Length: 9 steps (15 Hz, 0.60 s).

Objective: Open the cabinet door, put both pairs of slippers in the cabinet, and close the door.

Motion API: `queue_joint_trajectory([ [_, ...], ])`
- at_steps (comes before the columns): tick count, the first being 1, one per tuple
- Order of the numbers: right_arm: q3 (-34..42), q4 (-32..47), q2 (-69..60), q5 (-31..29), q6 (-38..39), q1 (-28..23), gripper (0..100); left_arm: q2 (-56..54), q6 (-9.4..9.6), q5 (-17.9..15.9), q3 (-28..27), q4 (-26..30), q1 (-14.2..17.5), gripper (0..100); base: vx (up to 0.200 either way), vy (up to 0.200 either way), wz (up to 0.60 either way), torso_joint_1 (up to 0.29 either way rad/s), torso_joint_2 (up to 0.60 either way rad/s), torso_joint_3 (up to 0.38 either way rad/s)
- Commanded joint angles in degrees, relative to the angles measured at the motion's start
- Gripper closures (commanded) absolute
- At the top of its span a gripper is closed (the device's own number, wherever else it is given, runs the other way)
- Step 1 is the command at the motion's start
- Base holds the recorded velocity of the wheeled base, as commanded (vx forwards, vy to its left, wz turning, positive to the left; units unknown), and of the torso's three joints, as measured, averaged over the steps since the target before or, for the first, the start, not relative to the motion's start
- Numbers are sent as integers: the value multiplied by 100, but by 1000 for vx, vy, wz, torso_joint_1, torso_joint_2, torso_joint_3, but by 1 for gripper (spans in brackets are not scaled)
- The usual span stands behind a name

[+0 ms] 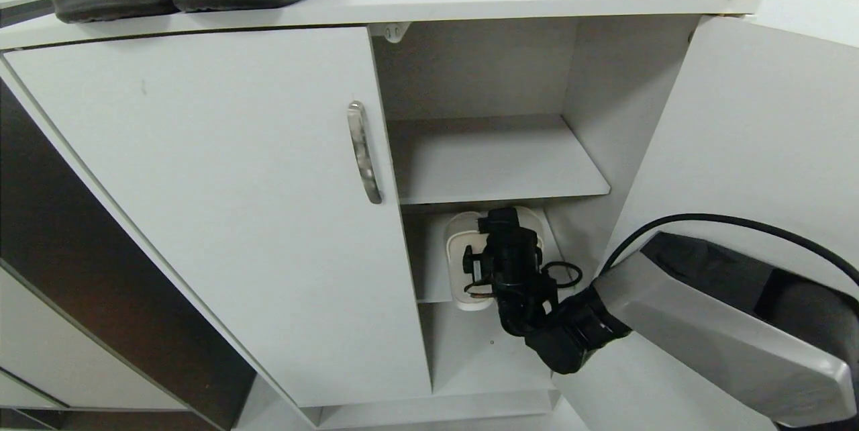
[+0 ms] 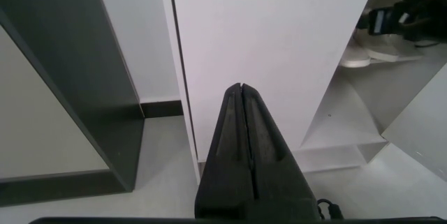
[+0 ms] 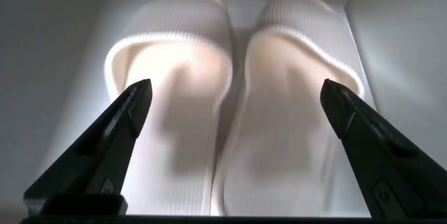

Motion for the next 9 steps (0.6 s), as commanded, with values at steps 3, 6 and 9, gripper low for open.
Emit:
queue_joint_trajectory([
  [3, 1700, -853, -833, -132, 8, 393, 0, 9, -1, -2, 0, -1, 1, 100, 0, 0, 0, 0, 0, 0],
  [6, 2588, -1249, -1228, -167, 25, 657, 0, 9, -1, 7, 0, -1, 1, 100, 0, 0, 0, 0, 0, 0],
  [9, 2711, -1442, -1219, -167, 210, 736, 0, 9, -1, 7, 0, -1, 1, 100, 0, 0, 0, 0, 0, 0],
])
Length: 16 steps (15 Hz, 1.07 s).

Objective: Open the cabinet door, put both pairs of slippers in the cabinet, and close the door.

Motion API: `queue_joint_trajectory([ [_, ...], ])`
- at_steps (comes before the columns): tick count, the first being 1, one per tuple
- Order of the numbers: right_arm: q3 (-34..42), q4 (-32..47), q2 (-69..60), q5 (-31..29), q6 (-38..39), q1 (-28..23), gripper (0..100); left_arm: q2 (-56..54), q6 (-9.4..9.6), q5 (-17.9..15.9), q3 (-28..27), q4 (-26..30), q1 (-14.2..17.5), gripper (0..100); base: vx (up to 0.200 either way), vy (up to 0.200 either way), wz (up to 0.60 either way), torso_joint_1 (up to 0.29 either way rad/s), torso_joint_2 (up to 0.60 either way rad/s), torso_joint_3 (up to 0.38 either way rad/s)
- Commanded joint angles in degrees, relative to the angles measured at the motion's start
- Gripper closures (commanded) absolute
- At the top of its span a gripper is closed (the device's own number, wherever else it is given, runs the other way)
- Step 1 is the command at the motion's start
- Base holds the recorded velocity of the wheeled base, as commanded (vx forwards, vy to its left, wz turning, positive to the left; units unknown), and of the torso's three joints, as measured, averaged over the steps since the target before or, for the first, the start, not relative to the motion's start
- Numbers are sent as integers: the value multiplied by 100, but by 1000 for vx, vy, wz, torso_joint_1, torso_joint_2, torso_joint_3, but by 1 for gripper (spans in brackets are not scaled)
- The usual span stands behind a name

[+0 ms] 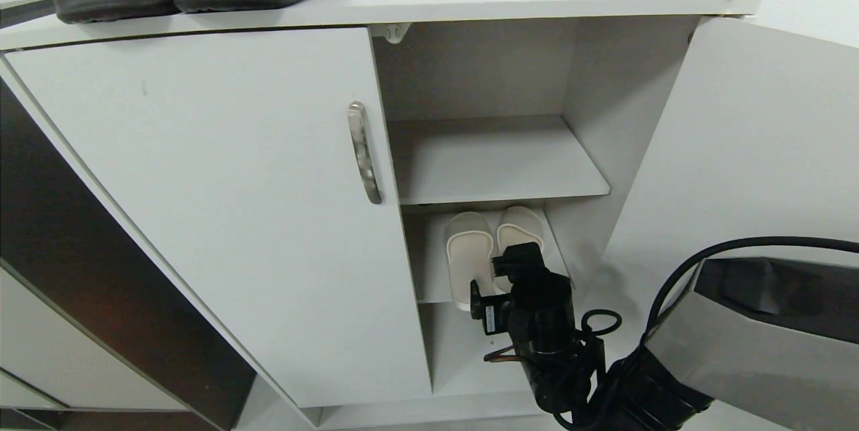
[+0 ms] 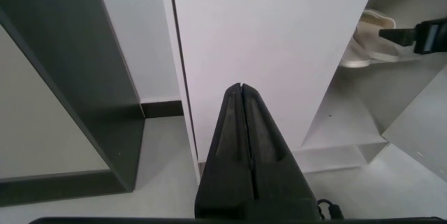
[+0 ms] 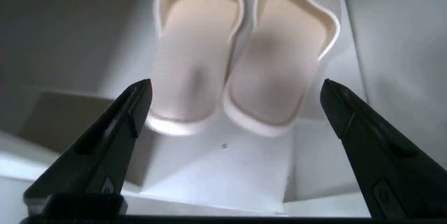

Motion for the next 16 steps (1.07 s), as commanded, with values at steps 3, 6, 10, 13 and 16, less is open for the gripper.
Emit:
queue_joint_trajectory([
  [3, 168, -22, -94, 4, 24, 76, 0, 9, -1, -8, 0, -1, 1, 100, -133, 0, 0, -3, 0, 3],
  [6, 221, -49, -94, 4, 24, 94, 0, 9, -1, -8, 0, -1, 1, 100, -200, 0, 0, 1, 2, 5],
  [10, 229, -49, -85, 12, 24, 94, 0, 9, 8, -8, 0, -1, 1, 100, -200, 0, 0, 1, 4, 1],
  [13, 194, -49, -94, 21, 15, 94, 0, 9, 25, -8, 0, -1, 1, 100, 0, 0, 0, 0, 0, 0],
  [16, 150, -57, -76, 65, 6, 103, 0, 9, 25, -16, 0, -1, 1, 100, 0, 0, 0, 0, 0, 0],
])
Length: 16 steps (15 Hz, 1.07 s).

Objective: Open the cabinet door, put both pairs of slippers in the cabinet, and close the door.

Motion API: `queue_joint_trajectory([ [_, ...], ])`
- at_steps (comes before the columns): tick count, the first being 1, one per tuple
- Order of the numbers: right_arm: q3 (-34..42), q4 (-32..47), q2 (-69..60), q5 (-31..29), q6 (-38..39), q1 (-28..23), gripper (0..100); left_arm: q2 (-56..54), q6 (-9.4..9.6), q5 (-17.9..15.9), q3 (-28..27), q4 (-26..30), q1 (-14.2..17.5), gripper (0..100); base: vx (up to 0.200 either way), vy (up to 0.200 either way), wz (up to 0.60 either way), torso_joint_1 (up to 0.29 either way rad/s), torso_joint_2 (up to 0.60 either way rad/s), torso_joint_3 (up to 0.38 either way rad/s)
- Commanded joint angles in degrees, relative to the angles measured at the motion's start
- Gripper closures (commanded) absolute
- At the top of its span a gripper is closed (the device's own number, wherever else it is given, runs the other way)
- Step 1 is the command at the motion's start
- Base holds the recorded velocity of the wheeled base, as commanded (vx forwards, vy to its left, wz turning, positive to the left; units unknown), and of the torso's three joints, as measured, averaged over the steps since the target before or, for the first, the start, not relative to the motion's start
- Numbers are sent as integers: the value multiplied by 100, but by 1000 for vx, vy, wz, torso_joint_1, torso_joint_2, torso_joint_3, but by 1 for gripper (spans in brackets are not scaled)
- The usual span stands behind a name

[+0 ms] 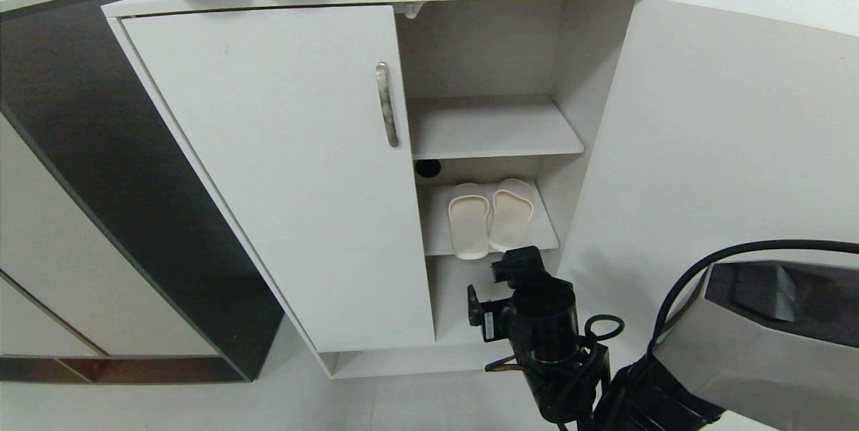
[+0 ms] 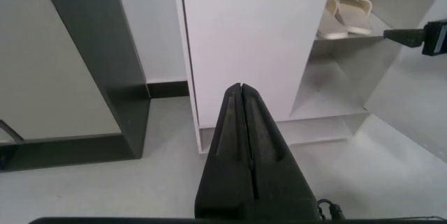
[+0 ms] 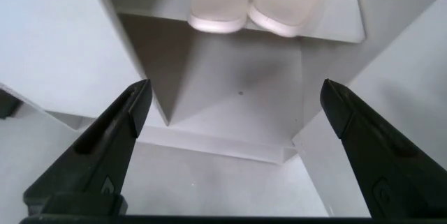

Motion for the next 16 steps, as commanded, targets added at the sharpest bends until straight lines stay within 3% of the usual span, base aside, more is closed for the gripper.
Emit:
queue_joint_trajectory([
  [1, 1, 0, 25, -4, -4, 15, 0, 9, 2, -2, 0, -1, 1, 100, 0, 0, 0, 0, 0, 0],
  [8, 10, -9, 16, -13, -13, 33, 0, 9, 2, -11, 0, -1, 1, 100, 0, 0, 0, 0, 0, 0],
  [16, 10, -9, 60, -40, -13, -11, 0, 9, 2, -11, 0, -1, 1, 100, 0, 0, 0, 3, 2, 184],
])
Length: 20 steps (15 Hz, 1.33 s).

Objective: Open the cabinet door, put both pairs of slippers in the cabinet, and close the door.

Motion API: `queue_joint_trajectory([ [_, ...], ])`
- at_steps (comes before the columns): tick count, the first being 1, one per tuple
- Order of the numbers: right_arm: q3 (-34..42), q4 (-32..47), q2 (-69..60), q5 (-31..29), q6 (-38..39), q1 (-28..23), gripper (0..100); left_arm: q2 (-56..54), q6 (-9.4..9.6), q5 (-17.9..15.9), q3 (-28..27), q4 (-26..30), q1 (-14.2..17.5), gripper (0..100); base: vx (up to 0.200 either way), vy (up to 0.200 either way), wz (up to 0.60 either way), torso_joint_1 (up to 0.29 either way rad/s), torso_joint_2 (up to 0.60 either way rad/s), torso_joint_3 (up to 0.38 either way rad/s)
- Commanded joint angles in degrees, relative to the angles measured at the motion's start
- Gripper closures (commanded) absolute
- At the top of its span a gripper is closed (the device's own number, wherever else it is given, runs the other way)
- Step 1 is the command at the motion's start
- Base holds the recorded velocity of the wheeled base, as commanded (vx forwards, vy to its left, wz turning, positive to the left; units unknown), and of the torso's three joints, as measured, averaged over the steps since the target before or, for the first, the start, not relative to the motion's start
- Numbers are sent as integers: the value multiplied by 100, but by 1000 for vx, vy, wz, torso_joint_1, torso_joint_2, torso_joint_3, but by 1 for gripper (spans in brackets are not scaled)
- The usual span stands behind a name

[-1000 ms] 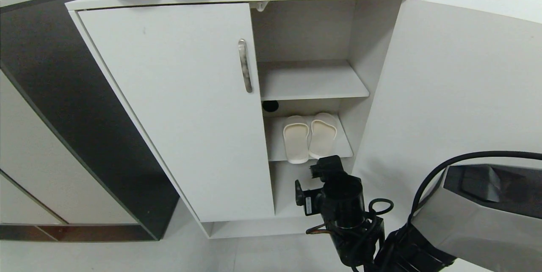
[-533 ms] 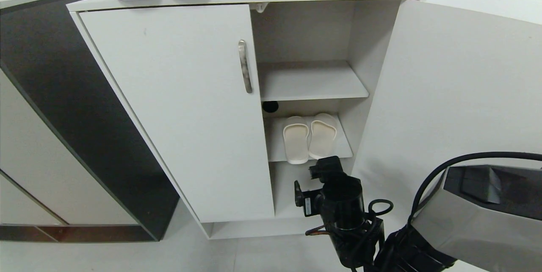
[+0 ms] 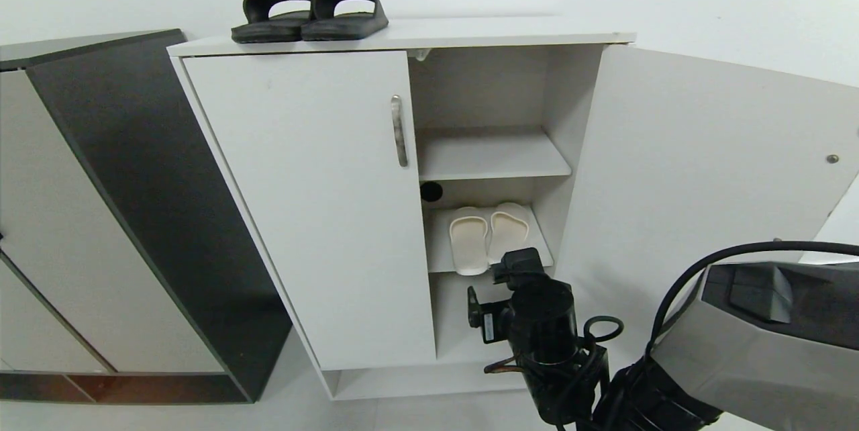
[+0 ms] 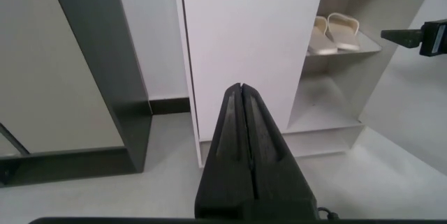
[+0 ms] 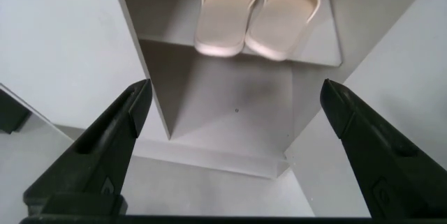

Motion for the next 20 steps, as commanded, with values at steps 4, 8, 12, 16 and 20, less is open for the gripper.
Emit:
queue_joint_trajectory([
  [4, 34, -145, 31, -13, -10, -16, 0, 9, -18, 18, 0, -4, 1, 100, 0, 0, 0, 0, 0, 0],
  [8, 254, -426, -84, -13, -230, -25, 0, 9, -18, 18, 0, -4, 1, 100, 0, 0, 0, 4, 16, 44],
  [12, 324, -540, -75, 4, -282, -16, 0, 9, -18, 18, 0, -4, 1, 100, 0, 50, 0, 2, 1, 1],
  [16, 385, -611, -75, 31, -282, -16, 0, 9, -18, 18, 0, -4, 1, 100, 0, 200, 0, 5, 6, 5],
  [20, 447, -707, -84, 31, -291, -16, 0, 9, -18, 9, 0, -4, 1, 100, 0, 200, 0, 1, 1, 2],
])
